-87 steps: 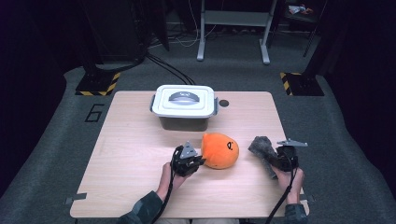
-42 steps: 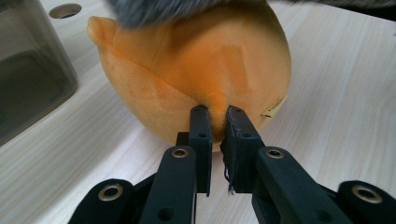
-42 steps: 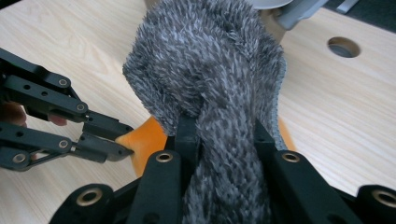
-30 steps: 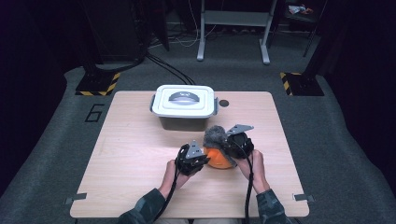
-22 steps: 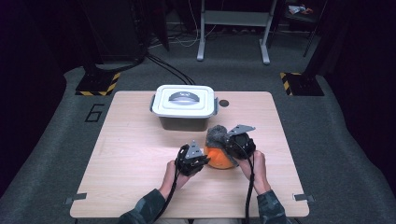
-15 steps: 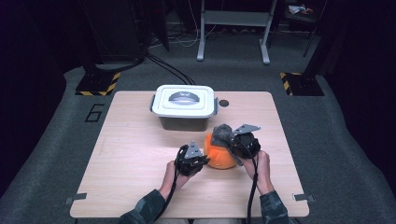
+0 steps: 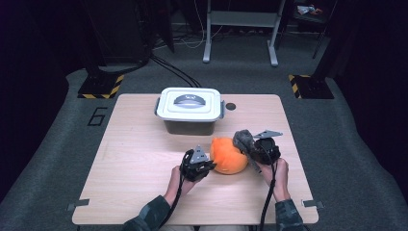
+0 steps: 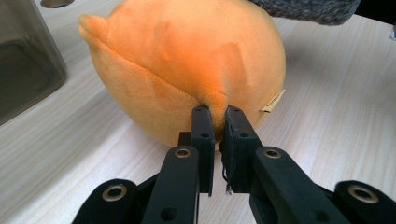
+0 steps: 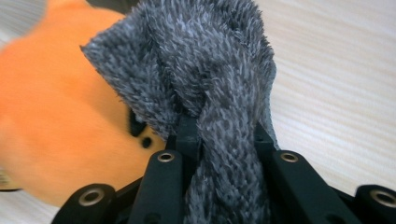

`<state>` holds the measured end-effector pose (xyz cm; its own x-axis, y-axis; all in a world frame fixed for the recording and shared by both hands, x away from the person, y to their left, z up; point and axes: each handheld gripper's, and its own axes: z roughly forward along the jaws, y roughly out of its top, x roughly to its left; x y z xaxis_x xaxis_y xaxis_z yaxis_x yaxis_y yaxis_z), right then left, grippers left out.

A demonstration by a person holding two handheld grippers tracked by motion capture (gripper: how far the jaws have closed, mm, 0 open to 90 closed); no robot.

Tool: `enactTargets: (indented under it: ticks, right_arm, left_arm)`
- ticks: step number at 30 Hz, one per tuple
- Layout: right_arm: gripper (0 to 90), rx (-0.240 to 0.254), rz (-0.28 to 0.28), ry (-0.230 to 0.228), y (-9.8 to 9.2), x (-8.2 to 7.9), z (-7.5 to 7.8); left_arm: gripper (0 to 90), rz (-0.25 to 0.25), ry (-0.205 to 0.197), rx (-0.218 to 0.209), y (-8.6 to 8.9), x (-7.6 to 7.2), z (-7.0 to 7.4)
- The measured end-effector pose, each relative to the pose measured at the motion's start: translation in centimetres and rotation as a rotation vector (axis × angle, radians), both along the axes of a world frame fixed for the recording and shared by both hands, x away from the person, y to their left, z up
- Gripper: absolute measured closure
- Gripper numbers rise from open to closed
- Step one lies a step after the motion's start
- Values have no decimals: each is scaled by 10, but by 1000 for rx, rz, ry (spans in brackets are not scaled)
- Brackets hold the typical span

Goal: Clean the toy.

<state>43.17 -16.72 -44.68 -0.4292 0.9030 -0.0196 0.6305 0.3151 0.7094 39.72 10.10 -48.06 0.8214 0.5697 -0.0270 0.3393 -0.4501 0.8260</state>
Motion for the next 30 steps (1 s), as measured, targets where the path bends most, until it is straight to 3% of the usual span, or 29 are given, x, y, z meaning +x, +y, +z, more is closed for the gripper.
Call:
enactTargets:
  ticks: [7, 9, 12, 15, 21, 25, 30]
  right_arm:
    - [733, -31, -57, 76, -14, 8, -23]
    - [733, -21, -65, 91, -18, 7, -26]
    - [734, -12, -73, 68, -22, 2, -19]
    - [733, -2, -75, 27, -23, -5, -2]
    - [733, 9, 19, -73, -3, -18, 35]
    - [733, -17, 87, -73, 25, -21, 44]
    - [733, -49, 169, -65, 57, -18, 43]
  left_arm:
    - [839, -2, 0, 2, 1, 1, 0]
    - [839, -1, -1, -2, 1, 1, 0]
    - [838, -4, -4, 3, 1, 1, 0]
    - [838, -7, -4, 4, 1, 1, 0]
    - [838, -12, -10, 6, 0, 1, 1]
    - [838, -13, -4, 3, 0, 1, 2]
    - [838, -16, -8, 5, 0, 1, 2]
